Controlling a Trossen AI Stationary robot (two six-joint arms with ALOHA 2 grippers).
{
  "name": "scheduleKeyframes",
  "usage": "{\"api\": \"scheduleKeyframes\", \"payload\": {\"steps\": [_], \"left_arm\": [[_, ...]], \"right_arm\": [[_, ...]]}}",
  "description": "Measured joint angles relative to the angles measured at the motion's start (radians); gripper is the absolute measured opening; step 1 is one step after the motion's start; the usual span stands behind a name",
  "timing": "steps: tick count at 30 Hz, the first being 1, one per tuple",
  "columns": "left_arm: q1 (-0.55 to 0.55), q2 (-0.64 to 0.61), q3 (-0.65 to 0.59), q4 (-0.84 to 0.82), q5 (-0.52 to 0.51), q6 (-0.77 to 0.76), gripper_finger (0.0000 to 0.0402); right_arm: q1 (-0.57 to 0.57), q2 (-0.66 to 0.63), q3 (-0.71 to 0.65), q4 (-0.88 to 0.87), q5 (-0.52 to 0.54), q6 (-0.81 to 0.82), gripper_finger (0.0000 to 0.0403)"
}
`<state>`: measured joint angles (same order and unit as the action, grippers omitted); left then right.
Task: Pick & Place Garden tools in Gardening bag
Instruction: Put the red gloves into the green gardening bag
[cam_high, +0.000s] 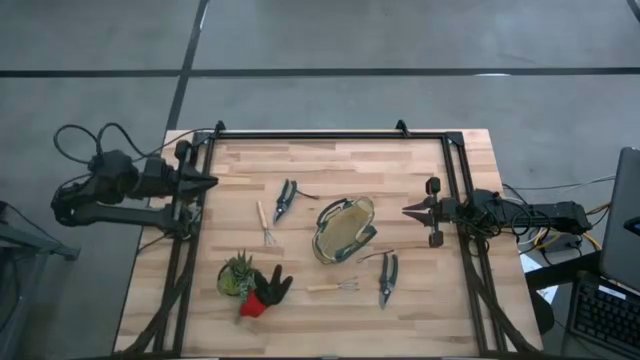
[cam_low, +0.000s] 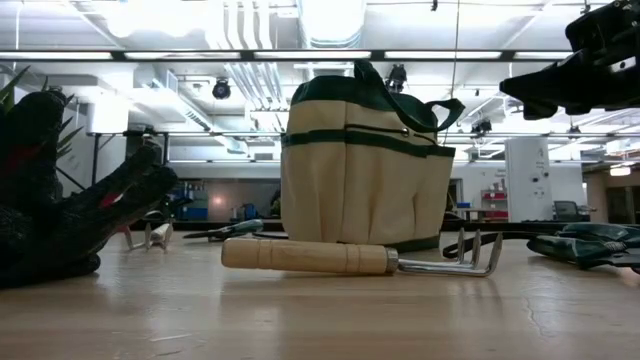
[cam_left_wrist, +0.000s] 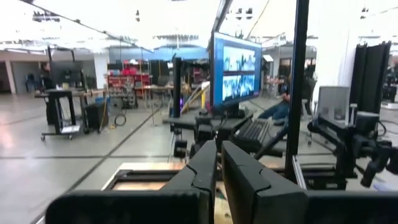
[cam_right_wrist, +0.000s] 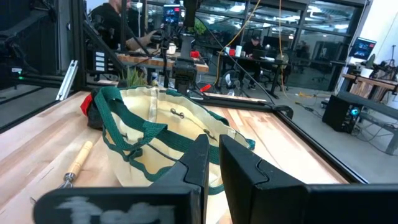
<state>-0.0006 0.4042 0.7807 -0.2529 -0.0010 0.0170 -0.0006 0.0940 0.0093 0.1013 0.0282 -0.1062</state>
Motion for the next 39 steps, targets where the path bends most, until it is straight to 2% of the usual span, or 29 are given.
{"api": "scheduleKeyframes", "payload": {"steps": [3, 7, 11, 14, 18, 21, 23, 27, 32, 39], "left_arm": [[0.000, 0.000, 0.000, 0.040, 0.000, -0.020, 0.0030], [0.000, 0.006, 0.000, 0.081, -0.015, -0.149, 0.0030], [-0.001, 0.043, -0.002, 0.156, -0.008, -0.152, 0.0030], [-0.003, 0.115, -0.022, 0.221, 0.093, -0.272, 0.0030], [-0.004, 0.250, -0.037, 0.280, 0.230, -0.342, 0.0030], [-0.016, 0.339, -0.033, 0.294, 0.266, -0.362, 0.0030], [-0.029, 0.393, -0.029, 0.278, 0.265, -0.353, 0.0030], [-0.055, 0.459, -0.006, 0.211, 0.196, -0.357, 0.0030], [-0.089, 0.521, 0.008, 0.031, 0.115, -0.392, 0.0033], [-0.130, 0.570, -0.008, -0.066, 0.096, -0.357, 0.0090]], "right_arm": [[0.000, 0.000, 0.000, 0.000, 0.000, 0.000, 0.0034], [0.000, 0.000, 0.000, 0.000, 0.000, 0.000, 0.0034], [0.000, 0.000, 0.000, 0.000, 0.000, 0.000, 0.0034], [0.000, 0.000, 0.000, 0.000, 0.000, -0.001, 0.0034], [0.000, 0.000, 0.000, 0.000, 0.000, -0.001, 0.0034], [0.000, 0.000, 0.000, 0.000, 0.000, 0.000, 0.0034], [0.000, 0.000, 0.000, 0.000, 0.000, 0.000, 0.0034], [0.000, 0.000, 0.000, 0.000, -0.001, -0.001, 0.0034], [0.000, 0.000, 0.000, 0.000, -0.001, 0.001, 0.0034], [0.000, 0.000, 0.000, 0.000, -0.001, -0.001, 0.0034]]}}
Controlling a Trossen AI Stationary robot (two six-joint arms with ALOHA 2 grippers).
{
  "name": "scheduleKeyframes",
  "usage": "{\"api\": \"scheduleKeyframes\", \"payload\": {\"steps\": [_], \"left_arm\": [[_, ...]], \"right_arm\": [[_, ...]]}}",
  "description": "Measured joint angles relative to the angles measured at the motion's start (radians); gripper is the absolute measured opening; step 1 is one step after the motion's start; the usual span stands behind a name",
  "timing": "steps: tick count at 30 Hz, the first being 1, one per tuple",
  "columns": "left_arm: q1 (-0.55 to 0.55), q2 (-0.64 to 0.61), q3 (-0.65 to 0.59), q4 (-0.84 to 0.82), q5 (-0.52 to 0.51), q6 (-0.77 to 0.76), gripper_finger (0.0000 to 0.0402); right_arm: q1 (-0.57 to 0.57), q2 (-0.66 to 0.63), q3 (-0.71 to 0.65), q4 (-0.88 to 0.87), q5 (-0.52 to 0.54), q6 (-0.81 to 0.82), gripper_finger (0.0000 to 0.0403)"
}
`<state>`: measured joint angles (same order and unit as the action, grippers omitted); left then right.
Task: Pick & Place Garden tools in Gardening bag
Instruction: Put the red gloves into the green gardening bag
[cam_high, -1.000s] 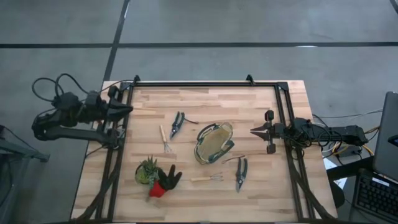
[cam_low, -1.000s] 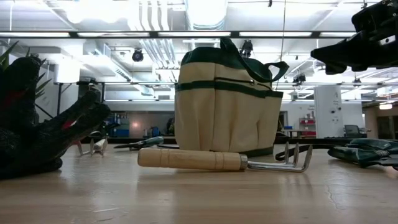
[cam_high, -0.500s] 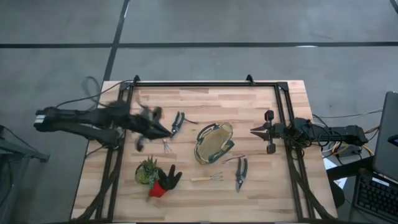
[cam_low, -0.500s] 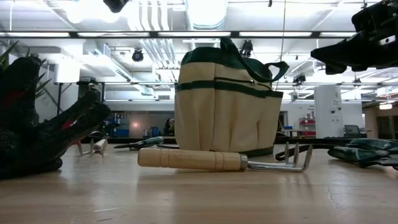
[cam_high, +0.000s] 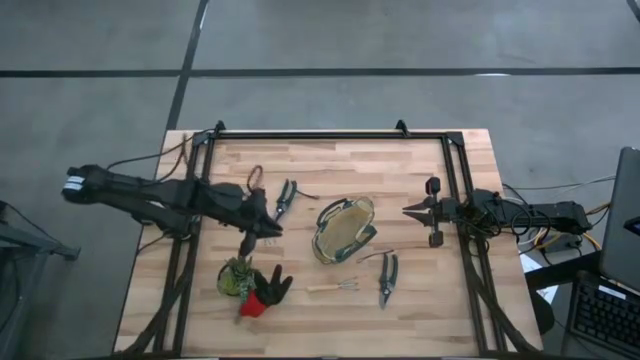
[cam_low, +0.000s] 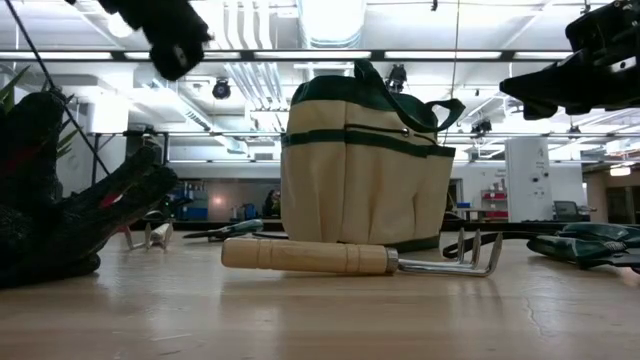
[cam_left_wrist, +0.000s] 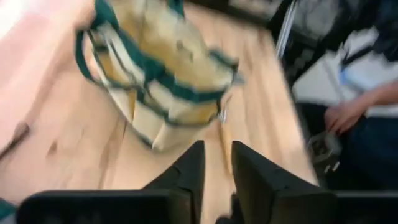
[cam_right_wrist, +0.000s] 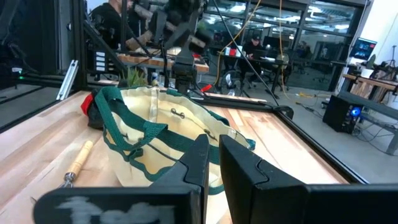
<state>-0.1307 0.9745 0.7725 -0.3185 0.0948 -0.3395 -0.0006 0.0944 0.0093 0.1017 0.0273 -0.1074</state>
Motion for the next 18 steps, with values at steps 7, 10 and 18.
{"api": "scheduleKeyframes", "payload": {"steps": [7, 10, 18], "left_arm": [[-0.009, 0.103, -0.021, 0.011, -0.036, 0.047, 0.0135], [-0.024, 0.126, -0.011, -0.063, -0.034, 0.051, 0.0137], [-0.098, 0.178, -0.009, -0.121, -0.032, 0.028, 0.0138]], "right_arm": [[0.000, 0.000, 0.000, 0.000, 0.000, 0.001, 0.0034], [0.000, 0.000, 0.000, 0.000, 0.000, 0.002, 0.0034], [0.000, 0.000, 0.000, 0.000, 0.000, 0.002, 0.0034]]}}
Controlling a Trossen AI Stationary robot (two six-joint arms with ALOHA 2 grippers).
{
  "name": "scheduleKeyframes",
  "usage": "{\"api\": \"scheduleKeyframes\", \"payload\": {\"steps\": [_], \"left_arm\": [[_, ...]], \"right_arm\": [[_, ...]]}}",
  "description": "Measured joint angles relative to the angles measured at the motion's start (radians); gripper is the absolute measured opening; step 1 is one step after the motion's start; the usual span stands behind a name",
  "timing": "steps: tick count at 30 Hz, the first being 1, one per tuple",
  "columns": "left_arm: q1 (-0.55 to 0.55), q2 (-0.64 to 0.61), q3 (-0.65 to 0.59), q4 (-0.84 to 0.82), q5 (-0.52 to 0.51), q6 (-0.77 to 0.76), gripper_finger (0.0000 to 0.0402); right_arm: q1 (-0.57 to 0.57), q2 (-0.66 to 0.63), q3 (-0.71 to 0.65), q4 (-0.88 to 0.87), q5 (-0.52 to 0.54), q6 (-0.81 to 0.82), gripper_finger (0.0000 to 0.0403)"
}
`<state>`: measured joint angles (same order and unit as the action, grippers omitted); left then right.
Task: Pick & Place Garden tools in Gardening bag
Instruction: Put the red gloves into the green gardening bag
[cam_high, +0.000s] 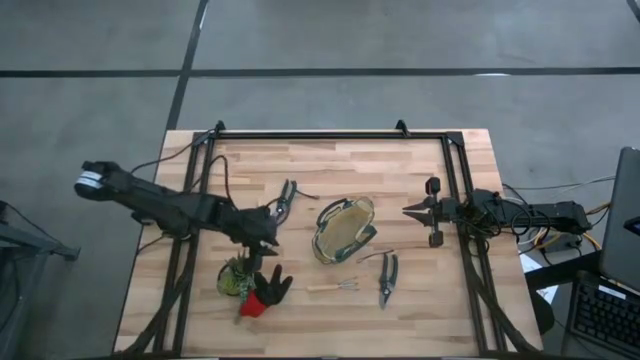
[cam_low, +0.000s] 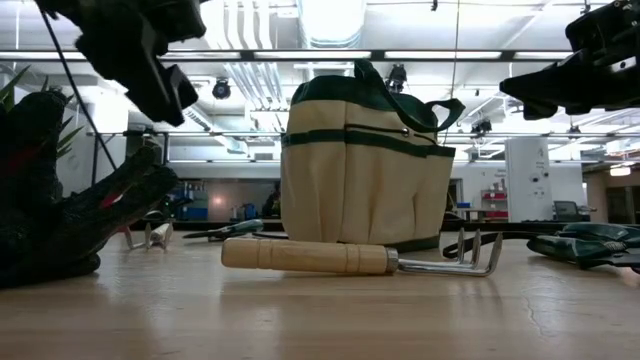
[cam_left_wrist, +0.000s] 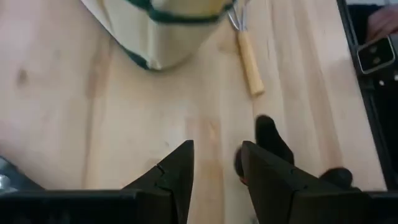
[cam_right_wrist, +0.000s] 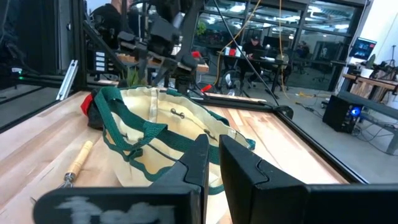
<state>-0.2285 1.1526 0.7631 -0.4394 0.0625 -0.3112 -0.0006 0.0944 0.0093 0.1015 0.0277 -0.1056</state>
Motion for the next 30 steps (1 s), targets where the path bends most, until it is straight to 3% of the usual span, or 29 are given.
{"api": "scheduleKeyframes", "payload": {"steps": [3, 7, 19, 30], "left_arm": [[-0.004, 0.028, 0.000, -0.004, 0.005, -0.058, 0.0138], [-0.014, 0.073, 0.002, 0.007, 0.089, -0.078, 0.0138], [-0.056, 0.195, 0.003, 0.113, 0.137, -0.094, 0.0138], [-0.056, 0.223, 0.003, 0.135, 0.177, -0.085, 0.0125]], "right_arm": [[0.000, 0.000, 0.000, 0.000, 0.000, -0.001, 0.0034], [0.000, 0.000, 0.000, 0.000, 0.000, -0.001, 0.0034], [0.000, 0.000, 0.000, 0.000, 0.001, -0.002, 0.0034], [0.000, 0.000, 0.000, 0.000, 0.000, -0.002, 0.0034]]}}
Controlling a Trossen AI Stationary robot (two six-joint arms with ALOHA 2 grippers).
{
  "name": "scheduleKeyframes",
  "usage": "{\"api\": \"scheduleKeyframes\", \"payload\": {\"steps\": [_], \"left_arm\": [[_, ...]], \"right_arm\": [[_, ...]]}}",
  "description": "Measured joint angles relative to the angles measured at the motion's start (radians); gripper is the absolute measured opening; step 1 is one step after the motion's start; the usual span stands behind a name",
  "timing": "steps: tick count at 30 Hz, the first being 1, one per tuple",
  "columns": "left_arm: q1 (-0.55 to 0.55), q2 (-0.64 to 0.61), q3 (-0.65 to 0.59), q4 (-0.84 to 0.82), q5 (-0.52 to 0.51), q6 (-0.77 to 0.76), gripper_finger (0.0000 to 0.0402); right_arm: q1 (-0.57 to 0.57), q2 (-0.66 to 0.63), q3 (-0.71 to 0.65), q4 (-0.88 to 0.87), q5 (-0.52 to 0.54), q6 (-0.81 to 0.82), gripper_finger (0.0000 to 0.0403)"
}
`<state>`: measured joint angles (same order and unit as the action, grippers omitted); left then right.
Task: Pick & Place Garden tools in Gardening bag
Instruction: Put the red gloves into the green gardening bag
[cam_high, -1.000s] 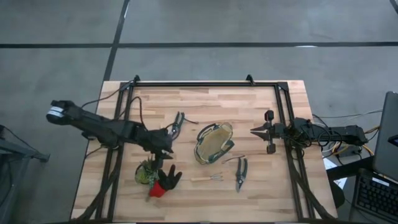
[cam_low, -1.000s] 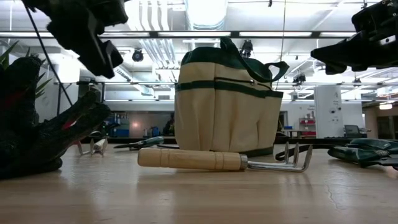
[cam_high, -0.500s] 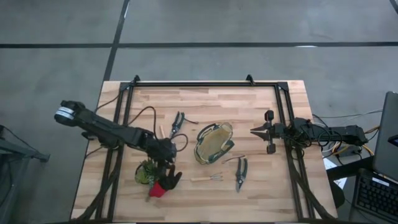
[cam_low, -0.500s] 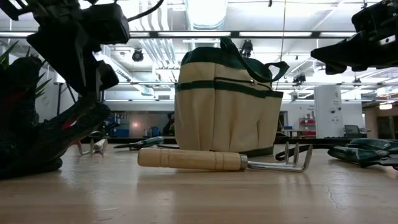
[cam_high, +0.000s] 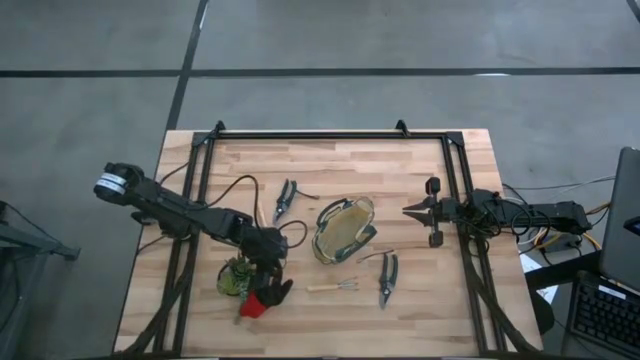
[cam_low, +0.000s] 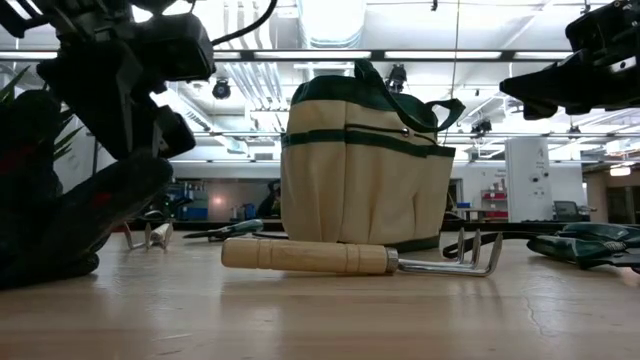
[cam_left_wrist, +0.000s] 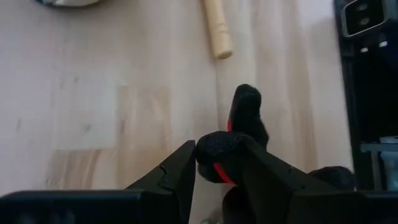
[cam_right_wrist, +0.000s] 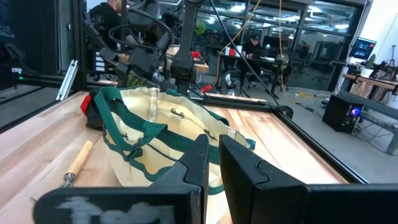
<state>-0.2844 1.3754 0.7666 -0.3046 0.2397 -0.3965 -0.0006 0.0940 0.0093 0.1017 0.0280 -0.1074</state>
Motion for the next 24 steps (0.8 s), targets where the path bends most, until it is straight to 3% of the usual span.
{"api": "scheduleKeyframes", "payload": {"steps": [10, 24], "left_arm": [[0.000, 0.000, 0.000, 0.062, 0.039, 0.071, 0.0013], [0.005, -0.078, 0.110, 0.057, 0.020, 0.093, 0.0010]], "right_arm": [[0.000, 0.000, 0.000, 0.000, 0.000, 0.001, 0.0034], [0.000, 0.000, 0.000, 0.000, 0.000, 0.001, 0.0034]]}}
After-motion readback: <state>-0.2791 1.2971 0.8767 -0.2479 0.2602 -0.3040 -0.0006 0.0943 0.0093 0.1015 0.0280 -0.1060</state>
